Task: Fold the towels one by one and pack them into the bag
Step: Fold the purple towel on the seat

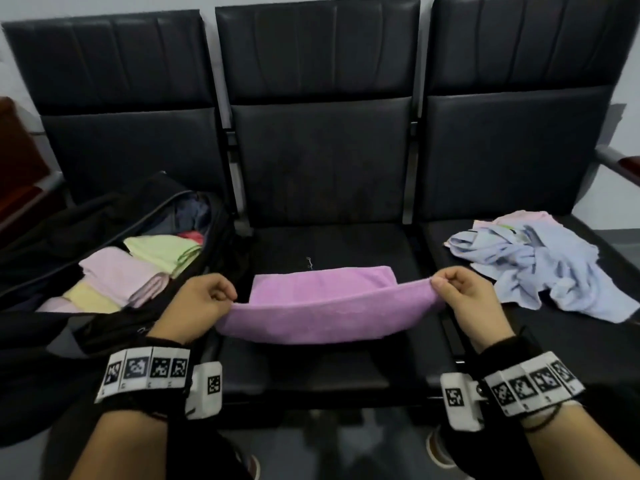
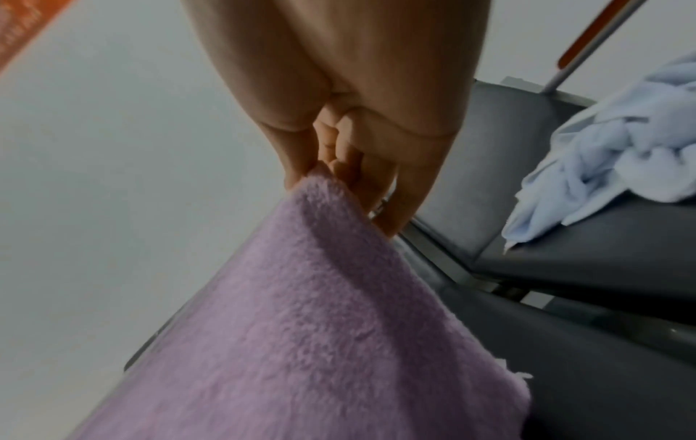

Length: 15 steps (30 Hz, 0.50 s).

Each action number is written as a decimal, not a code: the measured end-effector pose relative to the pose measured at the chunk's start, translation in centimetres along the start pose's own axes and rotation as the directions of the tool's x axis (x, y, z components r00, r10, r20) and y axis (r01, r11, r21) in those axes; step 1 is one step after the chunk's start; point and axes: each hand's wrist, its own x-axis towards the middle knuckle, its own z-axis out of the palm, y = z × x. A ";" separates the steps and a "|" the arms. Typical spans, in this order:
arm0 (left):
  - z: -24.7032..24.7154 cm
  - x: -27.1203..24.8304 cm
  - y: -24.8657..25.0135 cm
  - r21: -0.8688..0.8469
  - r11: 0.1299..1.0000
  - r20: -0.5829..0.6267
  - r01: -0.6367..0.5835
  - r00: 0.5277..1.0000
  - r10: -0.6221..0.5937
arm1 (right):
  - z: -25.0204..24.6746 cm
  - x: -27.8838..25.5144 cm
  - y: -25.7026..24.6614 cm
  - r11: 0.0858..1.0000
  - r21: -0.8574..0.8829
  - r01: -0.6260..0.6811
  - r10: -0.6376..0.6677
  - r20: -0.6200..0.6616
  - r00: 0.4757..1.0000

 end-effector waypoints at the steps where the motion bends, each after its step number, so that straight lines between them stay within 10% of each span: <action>1: 0.0 -0.3 -0.4 -0.014 1.000 0.066 0.014 0.998 -0.013 | -0.2 -0.4 0.6 1.000 0.024 -0.020 0.020 0.006 1.000; 7: 1.6 -0.3 -2.1 -0.057 0.991 0.172 0.118 0.979 -0.106 | -1.1 -0.8 2.5 0.996 0.035 -0.083 0.082 0.042 0.996; 15: 5.4 2.4 -3.6 -0.080 0.987 -0.077 0.142 0.986 -0.148 | 0.2 1.5 4.3 0.985 -0.068 -0.160 0.153 -0.091 0.984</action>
